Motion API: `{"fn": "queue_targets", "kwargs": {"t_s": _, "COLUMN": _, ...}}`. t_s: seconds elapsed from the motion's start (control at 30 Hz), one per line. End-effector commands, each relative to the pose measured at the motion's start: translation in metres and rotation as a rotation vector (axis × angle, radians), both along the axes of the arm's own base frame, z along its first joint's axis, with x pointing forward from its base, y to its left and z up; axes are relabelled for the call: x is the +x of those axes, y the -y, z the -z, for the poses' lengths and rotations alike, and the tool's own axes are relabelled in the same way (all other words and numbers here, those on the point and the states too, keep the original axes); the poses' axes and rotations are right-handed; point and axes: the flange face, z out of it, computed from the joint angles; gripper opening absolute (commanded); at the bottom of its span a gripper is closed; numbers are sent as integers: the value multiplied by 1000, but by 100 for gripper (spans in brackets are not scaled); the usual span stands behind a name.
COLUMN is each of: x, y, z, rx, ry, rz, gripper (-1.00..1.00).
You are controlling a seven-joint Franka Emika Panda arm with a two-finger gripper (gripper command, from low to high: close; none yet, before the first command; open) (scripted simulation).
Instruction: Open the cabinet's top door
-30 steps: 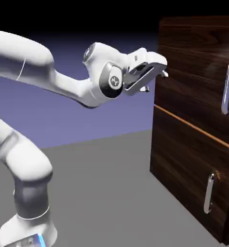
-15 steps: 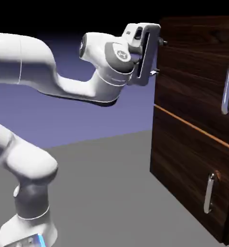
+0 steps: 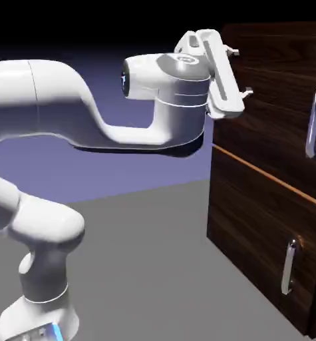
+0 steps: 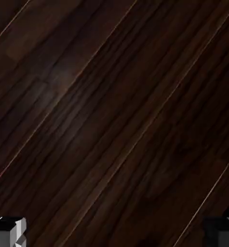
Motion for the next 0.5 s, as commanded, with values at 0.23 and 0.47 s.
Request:
{"fn": "queue_targets", "kwargs": {"t_s": 0.23, "x": 16, "y": 54, "z": 28, "rx": -362, "ry": 52, "rz": 23, "gripper": 0}}
{"fn": "queue_targets", "kwargs": {"t_s": 0.47, "x": 35, "y": 105, "z": 66, "rx": -686, "ry": 59, "rz": 46, "gripper": 0}}
